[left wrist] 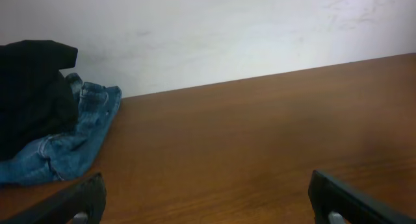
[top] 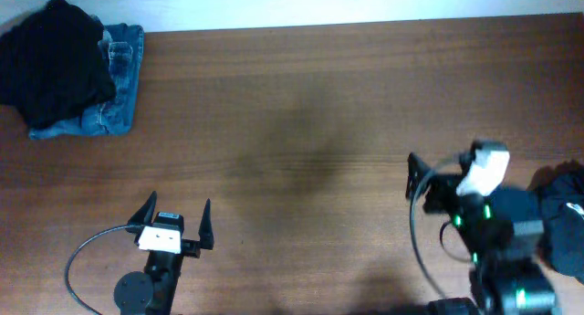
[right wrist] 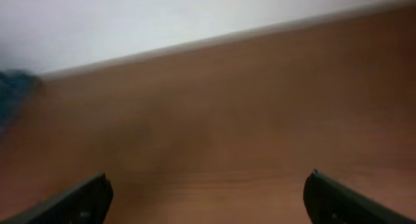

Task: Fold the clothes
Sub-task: 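Move the right gripper right toward the black Nike hoodie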

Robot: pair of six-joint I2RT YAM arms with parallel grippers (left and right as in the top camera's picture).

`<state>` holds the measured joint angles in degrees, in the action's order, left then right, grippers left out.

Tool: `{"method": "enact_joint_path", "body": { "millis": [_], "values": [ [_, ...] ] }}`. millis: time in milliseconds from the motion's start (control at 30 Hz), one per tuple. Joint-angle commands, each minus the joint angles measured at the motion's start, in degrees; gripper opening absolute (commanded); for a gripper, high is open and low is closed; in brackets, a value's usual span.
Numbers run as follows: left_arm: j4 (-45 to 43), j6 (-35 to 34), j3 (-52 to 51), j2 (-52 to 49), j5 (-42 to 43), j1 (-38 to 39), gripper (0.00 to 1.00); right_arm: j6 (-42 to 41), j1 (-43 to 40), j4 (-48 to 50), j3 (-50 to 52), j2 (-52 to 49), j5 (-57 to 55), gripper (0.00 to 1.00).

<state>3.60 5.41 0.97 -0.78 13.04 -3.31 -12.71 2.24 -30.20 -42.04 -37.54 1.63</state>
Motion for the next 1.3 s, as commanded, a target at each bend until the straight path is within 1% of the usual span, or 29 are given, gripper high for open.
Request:
{"method": "enact_joint_path", "body": {
  "millis": [0,100,133,200,333,467,567,633,733,900,1100,1267],
  "values": [
    [-0.1,0.7,-0.4,0.5,-0.4,0.3,0.99,5.0,-3.9,-5.1,-9.4,-11.1,-7.7,0.99],
    [-0.1,0.7,-0.4,0.5,-0.4,0.3,0.99,5.4,-9.9,-9.9,-16.2,-18.9,-10.1,0.99],
    [-0.1,0.7,-0.4,0.5,-0.4,0.3,0.99,5.4,-14.6,-12.2,-19.7,-22.8,-10.0,0.99],
    [-0.1,0.7,-0.4,0.5,-0.4,0.3,0.99,5.1,-20.5,-14.1,-22.3,-26.4,-9.9,0.99],
    [-0.1,0.7,-0.4,0.5,-0.4,0.3,0.99,-0.2,-30.1,-14.9,-22.9,-30.3,-9.8,0.99],
    [-0.1,0.7,-0.4,0.5,-0.4,0.3,0.99,-4.2,-36.9,-14.8,-22.9,-33.4,-8.7,0.99],
    [-0.1,0.7,-0.4,0.5,-0.4,0.3,0.99,-7.8,-39.9,-14.5,-22.9,-35.5,-5.6,0.99],
    [-0.1,0.7,-0.4,0.5,-0.4,0.3,0.99,-8.0,-41.1,-13.6,-22.9,-37.1,-4.7,0.98],
    [-0.1,0.7,-0.4,0.5,-0.4,0.3,0.99,-8.0,-42.6,-12.0,-22.9,-40.0,-6.1,0.99],
    [-0.1,0.7,-0.4,0.5,-0.4,0.3,0.99,-8.0,-46.1,-10.2,-22.9,-45.5,-11.4,0.99],
    [-0.1,0.7,-0.4,0.5,-0.4,0.3,0.99,-8.2,-50.4,-10.3,-22.9,-51.0,-11.3,0.99],
    [-0.1,0.7,-0.4,0.5,-0.4,0.3,0.99,-15.2,-54.1,-10.3,-22.9,-52.9,-11.3,0.99]
  ]
}}
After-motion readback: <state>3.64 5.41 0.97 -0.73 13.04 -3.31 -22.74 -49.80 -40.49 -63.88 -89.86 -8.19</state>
